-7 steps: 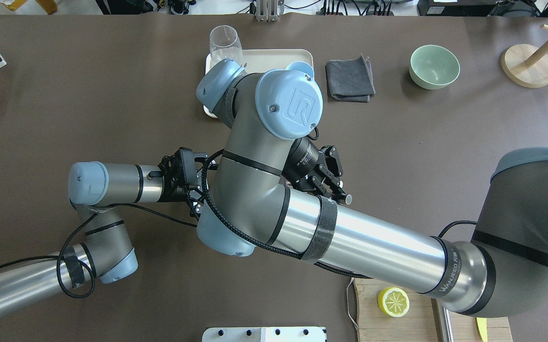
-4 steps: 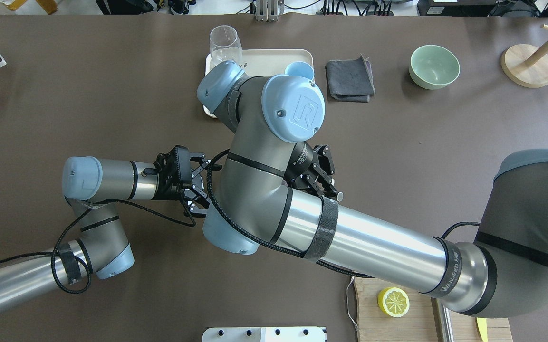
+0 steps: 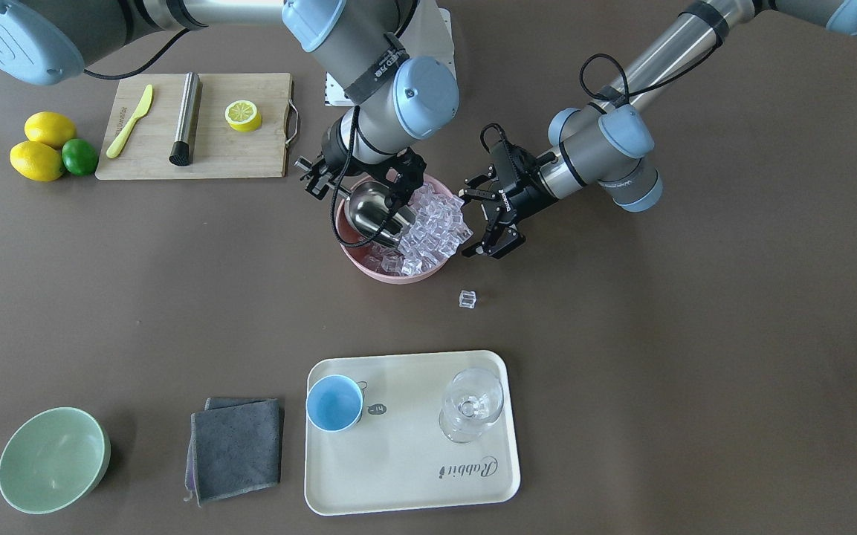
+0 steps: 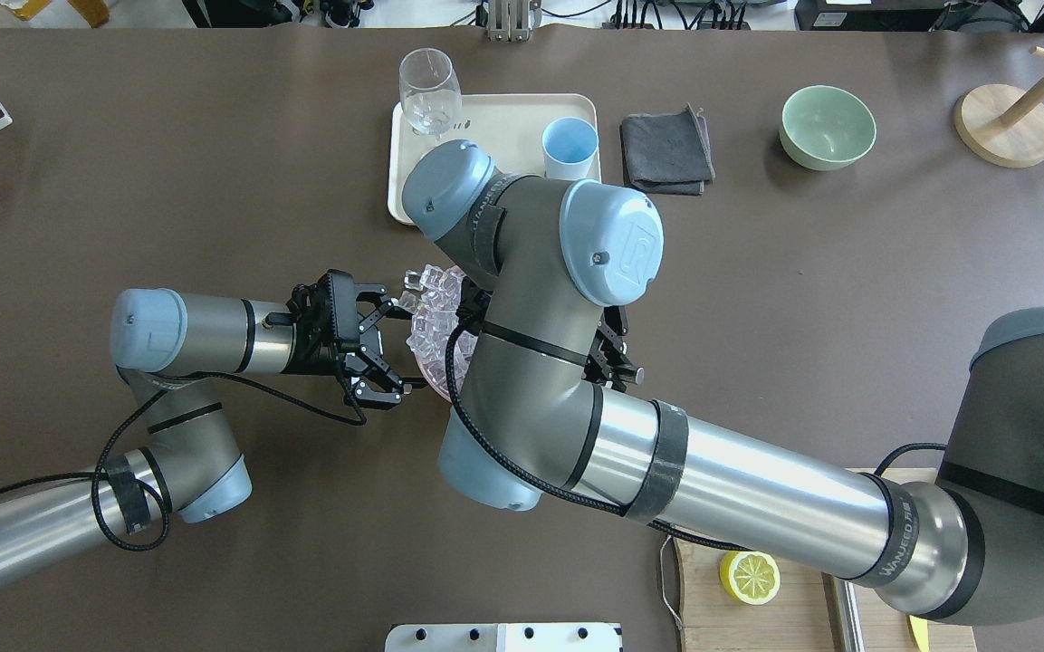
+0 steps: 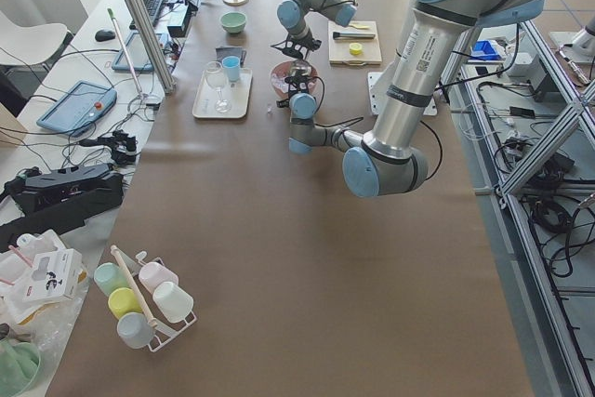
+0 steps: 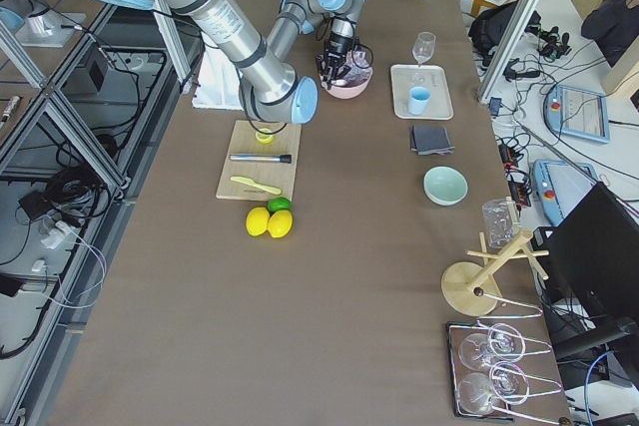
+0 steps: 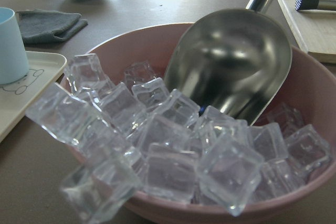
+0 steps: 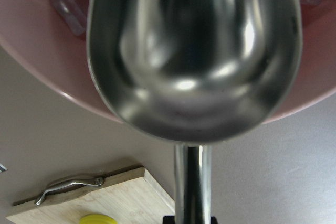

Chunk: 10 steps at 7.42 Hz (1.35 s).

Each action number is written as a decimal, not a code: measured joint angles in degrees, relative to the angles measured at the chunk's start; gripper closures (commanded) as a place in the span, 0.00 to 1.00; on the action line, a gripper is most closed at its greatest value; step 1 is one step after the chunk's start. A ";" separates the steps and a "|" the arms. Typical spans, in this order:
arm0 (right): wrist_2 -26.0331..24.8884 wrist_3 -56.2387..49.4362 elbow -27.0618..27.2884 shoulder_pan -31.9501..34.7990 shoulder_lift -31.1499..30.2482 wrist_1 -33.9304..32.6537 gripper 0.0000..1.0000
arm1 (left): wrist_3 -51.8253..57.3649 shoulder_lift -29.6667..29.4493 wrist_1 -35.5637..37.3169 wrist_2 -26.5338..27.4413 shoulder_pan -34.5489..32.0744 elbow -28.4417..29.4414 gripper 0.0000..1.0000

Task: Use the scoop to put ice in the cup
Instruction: 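Drag the scoop through the ice cubes with the right gripper, tilting the bowl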

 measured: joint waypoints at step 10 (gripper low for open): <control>-4.93 -3.02 15.26 -1.89 -12.99 15.05 1.00 | 3.92 0.76 0.72 -5.32 -2.63 -0.27 0.02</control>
